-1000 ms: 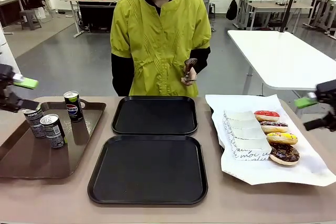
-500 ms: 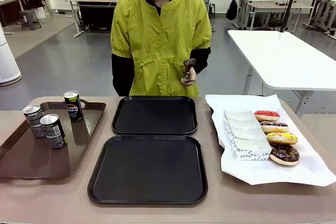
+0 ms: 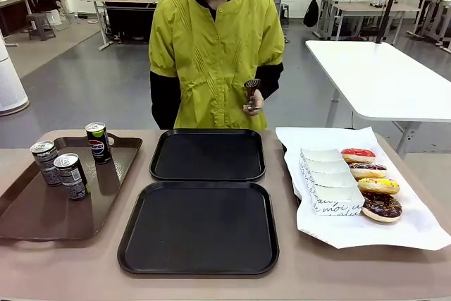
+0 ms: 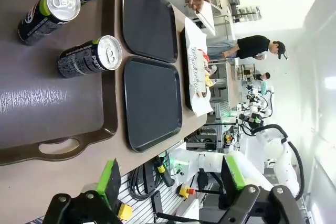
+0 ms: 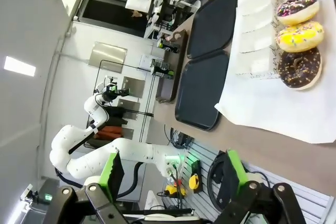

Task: Set up donuts and drinks on trays.
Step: Pick up one Pepsi coke and place it on the Flat Tray.

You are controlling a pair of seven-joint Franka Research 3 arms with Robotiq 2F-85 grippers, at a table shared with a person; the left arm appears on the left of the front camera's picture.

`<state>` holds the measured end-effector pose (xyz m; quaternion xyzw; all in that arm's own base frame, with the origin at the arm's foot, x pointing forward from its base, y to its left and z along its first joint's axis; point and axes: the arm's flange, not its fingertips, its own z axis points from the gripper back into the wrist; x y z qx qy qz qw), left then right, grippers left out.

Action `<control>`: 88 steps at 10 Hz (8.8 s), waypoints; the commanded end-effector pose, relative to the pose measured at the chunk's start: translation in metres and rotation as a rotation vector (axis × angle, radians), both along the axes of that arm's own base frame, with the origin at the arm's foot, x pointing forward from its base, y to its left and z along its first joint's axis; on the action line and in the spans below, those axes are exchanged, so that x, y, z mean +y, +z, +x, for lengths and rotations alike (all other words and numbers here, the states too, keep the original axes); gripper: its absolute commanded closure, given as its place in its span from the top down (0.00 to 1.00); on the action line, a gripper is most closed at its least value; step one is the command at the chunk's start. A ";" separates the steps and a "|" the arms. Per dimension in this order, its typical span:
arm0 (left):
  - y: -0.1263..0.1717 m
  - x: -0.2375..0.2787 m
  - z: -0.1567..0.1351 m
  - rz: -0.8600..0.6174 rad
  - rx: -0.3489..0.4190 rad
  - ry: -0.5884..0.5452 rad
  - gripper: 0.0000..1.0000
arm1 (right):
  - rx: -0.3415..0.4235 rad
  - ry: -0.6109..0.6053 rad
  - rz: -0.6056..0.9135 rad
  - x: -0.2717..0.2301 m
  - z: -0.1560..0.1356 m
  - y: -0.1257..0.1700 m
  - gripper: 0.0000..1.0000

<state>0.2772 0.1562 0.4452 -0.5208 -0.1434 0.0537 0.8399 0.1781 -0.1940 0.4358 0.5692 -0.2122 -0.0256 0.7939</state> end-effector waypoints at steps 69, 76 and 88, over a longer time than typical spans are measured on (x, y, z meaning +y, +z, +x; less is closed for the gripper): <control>-0.069 -0.204 0.179 1.030 0.284 -0.079 0.57 | -0.003 -0.007 -0.005 -0.001 0.005 -0.001 1.00; -0.041 -0.212 0.155 1.082 0.348 -0.113 0.14 | -0.003 -0.007 -0.005 -0.001 0.005 -0.001 1.00; 0.109 -0.252 0.053 1.013 0.293 -0.163 0.14 | -0.003 -0.007 -0.005 -0.001 0.005 -0.001 1.00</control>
